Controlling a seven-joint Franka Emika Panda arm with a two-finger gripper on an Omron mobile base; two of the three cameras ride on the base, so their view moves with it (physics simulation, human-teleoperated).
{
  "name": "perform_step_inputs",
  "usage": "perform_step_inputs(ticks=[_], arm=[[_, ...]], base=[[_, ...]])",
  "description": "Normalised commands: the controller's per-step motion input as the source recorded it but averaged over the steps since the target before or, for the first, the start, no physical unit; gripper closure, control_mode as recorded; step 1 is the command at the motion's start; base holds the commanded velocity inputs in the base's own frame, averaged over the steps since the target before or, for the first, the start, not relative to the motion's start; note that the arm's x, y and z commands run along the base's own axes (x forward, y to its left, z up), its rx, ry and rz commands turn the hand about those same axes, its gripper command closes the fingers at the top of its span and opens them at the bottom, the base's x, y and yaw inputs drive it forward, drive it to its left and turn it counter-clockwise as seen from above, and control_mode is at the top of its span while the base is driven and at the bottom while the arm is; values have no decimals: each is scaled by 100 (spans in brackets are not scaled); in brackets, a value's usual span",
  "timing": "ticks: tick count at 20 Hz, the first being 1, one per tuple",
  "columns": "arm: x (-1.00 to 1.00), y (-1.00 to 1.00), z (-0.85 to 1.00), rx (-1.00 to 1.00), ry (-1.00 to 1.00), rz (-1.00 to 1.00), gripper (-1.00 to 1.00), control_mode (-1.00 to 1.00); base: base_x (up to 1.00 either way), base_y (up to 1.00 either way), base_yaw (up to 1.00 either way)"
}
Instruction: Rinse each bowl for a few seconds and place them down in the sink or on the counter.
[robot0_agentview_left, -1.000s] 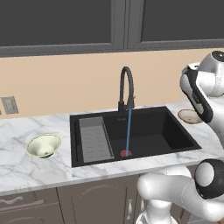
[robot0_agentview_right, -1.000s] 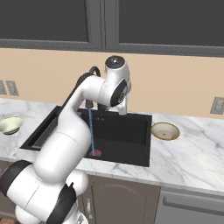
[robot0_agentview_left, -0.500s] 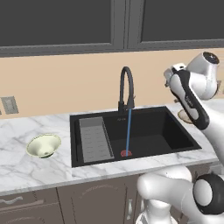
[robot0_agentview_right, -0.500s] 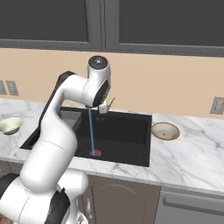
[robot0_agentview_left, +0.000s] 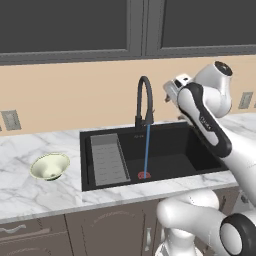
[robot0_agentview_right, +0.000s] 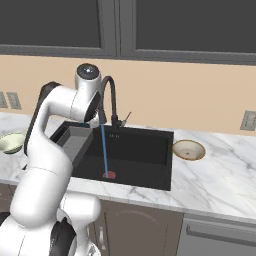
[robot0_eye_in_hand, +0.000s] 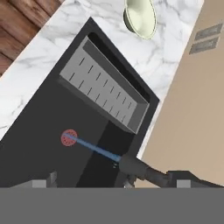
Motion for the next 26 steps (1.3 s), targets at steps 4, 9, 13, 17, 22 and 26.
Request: perform_step_inputs(ticks=[4,9,13,17,22,26], arm=[[-1,80,7,0,2,22,-100,-100],[-3,83,10,0,6,18,-100,-100],[-8,84,0,-2,0,16,-100,-100],[-9,79,-2,-5,-2,15,-100,-100],[-15,74,-8,-2,-1,12,-100,-100],[-12,58,-22,1,0,9,-100,-100]], base=[[0,0,0],[0,0,0],[0,0,0],[0,0,0],[0,0,0],[0,0,0]])
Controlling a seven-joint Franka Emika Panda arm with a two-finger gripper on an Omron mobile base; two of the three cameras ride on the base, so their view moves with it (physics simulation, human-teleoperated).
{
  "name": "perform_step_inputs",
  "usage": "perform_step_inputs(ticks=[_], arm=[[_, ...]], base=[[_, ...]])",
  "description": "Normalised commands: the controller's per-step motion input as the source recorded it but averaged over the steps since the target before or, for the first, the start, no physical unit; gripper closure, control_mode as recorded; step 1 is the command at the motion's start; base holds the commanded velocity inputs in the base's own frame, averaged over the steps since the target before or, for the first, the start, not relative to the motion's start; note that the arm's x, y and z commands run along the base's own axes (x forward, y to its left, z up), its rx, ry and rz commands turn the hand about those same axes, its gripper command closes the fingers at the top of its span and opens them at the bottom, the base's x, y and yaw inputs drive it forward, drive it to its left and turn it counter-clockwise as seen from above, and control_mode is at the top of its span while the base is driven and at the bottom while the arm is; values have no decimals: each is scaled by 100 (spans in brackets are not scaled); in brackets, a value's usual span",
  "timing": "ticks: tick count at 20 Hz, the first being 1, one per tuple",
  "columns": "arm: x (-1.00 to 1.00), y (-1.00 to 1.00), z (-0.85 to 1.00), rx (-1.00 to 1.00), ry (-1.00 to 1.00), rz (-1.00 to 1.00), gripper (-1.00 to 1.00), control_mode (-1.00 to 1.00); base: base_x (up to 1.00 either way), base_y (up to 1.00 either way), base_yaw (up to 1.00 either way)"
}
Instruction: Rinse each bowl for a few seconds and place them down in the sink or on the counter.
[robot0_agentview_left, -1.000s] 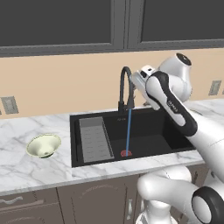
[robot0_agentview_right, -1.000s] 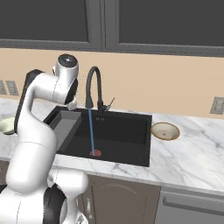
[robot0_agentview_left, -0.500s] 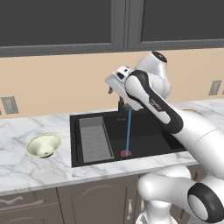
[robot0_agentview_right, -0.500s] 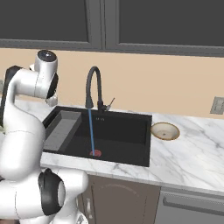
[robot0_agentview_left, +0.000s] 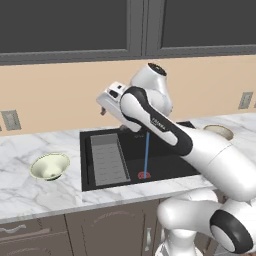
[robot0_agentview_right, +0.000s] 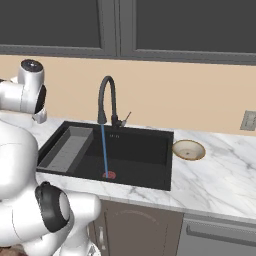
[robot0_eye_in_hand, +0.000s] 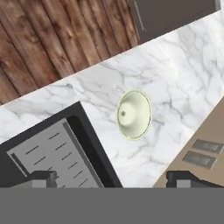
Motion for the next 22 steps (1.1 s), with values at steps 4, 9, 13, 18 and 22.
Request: perform_step_inputs(ticks=[4,9,13,18,22], arm=[[-8,40,-28,4,0,9,-100,-100],[-7,48,-24,2,0,8,-100,-100],[-2,41,-12,-4,-5,8,-100,-100],[0,23,-6,-6,-5,5,-100,-100],[0,19,-15,-4,-3,4,-100,-100]], base=[[0,0,0],[0,0,0],[0,0,0],[0,0,0],[0,0,0]])
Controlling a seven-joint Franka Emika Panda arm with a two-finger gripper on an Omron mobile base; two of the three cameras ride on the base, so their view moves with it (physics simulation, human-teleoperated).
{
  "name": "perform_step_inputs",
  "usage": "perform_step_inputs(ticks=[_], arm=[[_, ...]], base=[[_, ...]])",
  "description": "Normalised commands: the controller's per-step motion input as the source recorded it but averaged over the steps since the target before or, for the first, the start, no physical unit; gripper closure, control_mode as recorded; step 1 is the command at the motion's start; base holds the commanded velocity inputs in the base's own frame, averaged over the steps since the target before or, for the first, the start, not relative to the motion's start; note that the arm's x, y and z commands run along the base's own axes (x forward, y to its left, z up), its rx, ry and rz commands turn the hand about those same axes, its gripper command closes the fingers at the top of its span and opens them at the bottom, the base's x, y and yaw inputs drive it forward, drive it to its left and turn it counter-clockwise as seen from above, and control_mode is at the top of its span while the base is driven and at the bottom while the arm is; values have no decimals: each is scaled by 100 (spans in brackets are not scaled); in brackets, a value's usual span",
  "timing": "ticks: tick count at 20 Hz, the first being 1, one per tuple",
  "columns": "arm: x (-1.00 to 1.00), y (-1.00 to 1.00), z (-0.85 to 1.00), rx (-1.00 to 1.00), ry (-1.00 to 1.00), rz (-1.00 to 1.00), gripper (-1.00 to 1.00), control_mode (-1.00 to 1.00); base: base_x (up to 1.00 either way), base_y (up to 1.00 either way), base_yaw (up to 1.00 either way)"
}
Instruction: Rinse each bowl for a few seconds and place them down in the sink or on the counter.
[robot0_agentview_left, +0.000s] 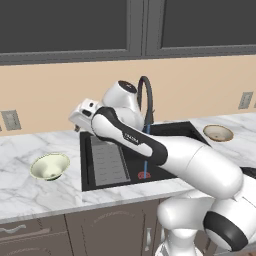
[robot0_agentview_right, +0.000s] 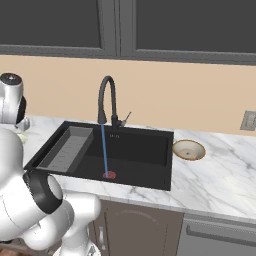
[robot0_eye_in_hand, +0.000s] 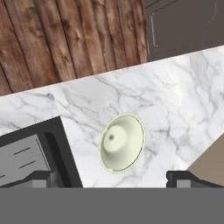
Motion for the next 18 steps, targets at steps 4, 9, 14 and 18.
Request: perform_step_inputs(ticks=[4,9,14,18], arm=[[0,18,-20,-2,-2,4,-100,-100],[0,13,-23,0,0,4,-100,-100],[-3,1,-19,0,-1,4,-100,-100],[-8,0,-19,0,-1,4,-100,-100]], base=[[0,0,0],[0,0,0],[0,0,0],[0,0,0]])
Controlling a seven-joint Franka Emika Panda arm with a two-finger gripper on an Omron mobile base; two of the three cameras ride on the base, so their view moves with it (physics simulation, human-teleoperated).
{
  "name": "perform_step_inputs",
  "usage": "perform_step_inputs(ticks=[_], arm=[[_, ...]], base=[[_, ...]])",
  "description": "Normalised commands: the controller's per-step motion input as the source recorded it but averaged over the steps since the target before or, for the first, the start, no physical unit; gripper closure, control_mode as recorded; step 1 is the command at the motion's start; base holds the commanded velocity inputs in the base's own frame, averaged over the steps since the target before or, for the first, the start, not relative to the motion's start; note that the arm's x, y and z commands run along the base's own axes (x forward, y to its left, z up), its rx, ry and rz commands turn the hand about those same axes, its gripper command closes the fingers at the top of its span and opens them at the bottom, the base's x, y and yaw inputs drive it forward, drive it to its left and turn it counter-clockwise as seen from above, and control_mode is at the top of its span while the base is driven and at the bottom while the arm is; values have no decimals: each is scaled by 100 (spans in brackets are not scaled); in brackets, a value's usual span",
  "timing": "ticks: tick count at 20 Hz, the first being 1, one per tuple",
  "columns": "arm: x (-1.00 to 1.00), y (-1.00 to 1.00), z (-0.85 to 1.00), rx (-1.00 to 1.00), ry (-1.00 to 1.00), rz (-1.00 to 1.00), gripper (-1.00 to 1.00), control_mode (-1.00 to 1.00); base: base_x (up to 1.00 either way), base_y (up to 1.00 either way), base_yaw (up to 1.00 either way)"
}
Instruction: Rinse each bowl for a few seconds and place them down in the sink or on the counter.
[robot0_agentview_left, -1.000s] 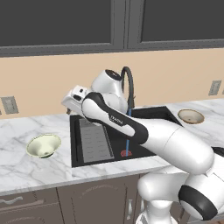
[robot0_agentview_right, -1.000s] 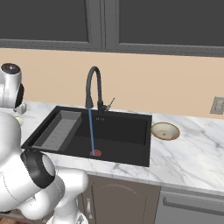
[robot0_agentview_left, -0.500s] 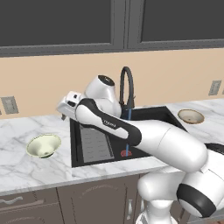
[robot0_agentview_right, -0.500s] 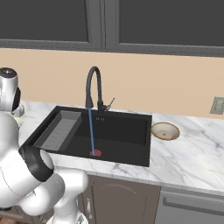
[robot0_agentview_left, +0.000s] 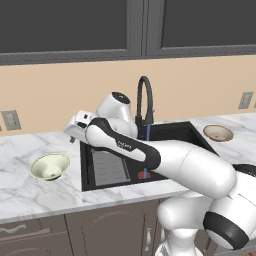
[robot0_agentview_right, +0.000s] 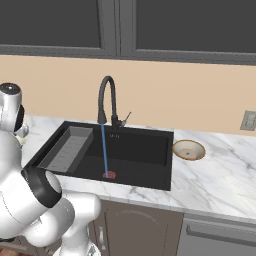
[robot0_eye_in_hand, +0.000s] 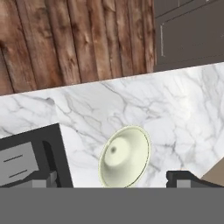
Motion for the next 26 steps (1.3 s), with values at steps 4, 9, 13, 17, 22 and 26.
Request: perform_step_inputs(ticks=[4,9,13,17,22,26], arm=[[-7,0,-19,0,-2,4,-100,-100],[-1,0,-19,0,-2,1,-100,-100],[0,0,-17,0,-4,0,-100,-100],[0,0,-13,0,-6,0,-100,-100],[0,0,-14,0,-6,0,-100,-100],[0,-4,-10,0,-5,0,-100,-100]], base=[[0,0,0],[0,0,0],[0,0,0],[0,0,0],[0,0,0],[0,0,0]])
